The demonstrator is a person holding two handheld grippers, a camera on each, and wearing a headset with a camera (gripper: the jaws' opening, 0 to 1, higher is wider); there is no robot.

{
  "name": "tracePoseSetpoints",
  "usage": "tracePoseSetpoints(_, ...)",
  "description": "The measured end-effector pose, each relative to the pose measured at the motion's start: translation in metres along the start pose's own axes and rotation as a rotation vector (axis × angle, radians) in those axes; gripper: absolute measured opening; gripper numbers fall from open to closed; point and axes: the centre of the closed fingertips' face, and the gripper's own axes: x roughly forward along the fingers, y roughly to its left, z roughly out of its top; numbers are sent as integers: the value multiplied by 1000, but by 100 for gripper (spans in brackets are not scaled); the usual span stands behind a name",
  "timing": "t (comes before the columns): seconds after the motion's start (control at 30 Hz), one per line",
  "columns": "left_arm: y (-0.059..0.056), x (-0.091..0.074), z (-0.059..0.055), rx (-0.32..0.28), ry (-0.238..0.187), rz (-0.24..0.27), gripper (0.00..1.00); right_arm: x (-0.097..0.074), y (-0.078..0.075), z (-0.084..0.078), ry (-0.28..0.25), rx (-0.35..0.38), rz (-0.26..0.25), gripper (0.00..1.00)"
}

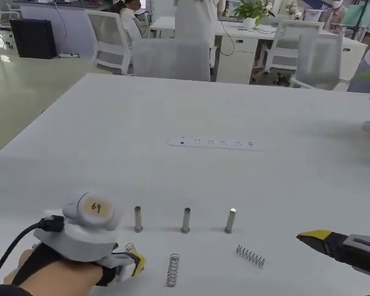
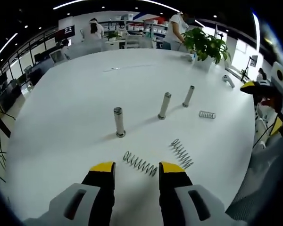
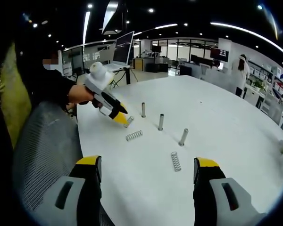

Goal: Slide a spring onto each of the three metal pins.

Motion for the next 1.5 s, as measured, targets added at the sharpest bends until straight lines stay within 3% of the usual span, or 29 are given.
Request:
tracePoseSetpoints(0.07,1,3,-1,-27,5,7,32,1,1,1,1,-3,4,79)
tracePoseSetpoints(0.13,0,4,2,-14,-14,23,32,2,1,1,1,-4,5,79)
tracePoseSetpoints(0.43,-2,15,-2,13,10,40,30,0,1,0,0,0,2,79)
tracePoseSetpoints(0.93,25,3,-14,-17,35,71,20,1,2,0,0,1,6,79)
tracePoseSetpoints(1.33,21,4,-18,34,46,64,4,1,1,0,0,5,7,79)
tracePoseSetpoints(1.5,22,4,-18,39,53,54,3,1,2,1,1,1,11,79)
